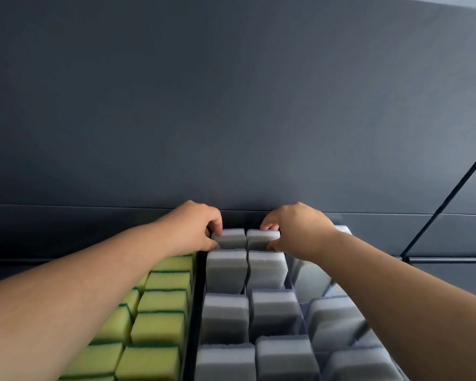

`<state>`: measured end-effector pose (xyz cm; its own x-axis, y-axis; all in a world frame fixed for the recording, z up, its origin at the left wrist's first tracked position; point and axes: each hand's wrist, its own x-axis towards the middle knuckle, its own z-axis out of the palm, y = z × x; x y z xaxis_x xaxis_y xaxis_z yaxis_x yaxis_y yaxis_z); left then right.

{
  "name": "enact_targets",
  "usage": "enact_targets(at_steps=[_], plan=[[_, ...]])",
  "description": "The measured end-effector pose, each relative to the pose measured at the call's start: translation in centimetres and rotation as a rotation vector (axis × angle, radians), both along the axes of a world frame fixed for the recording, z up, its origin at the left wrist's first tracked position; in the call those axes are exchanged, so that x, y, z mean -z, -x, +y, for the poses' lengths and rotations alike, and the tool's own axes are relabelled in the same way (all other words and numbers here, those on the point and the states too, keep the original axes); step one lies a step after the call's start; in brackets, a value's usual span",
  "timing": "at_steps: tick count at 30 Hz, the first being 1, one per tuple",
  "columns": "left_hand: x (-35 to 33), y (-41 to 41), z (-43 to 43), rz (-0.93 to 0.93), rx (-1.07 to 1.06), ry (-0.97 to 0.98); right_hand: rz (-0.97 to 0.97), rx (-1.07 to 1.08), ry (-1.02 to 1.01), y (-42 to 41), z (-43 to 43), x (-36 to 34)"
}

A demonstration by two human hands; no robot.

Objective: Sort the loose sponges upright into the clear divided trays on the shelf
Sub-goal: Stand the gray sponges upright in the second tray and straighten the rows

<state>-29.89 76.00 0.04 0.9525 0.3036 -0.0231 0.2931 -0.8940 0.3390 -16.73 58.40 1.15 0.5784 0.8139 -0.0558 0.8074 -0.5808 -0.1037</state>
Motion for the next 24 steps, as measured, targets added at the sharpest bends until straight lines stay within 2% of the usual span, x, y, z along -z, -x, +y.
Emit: enact_targets(at_steps=[7,17,24], plan=[[0.2,0.1,-0.1,-0.135,-0.046,-0.006,-0.002,0.038,-0.152,0.0,-0.3,0.0],[0.7,0.3,-0.4,-0.085,-0.065,-0.174,-0.015,0.056,-0.12,-0.2,0.0,0.9],[-0.2,2.6,-1.4,-0.251,-0.062,-0.148,-0.025,0.084,-0.376,-0.2,-3.4,-1.7]])
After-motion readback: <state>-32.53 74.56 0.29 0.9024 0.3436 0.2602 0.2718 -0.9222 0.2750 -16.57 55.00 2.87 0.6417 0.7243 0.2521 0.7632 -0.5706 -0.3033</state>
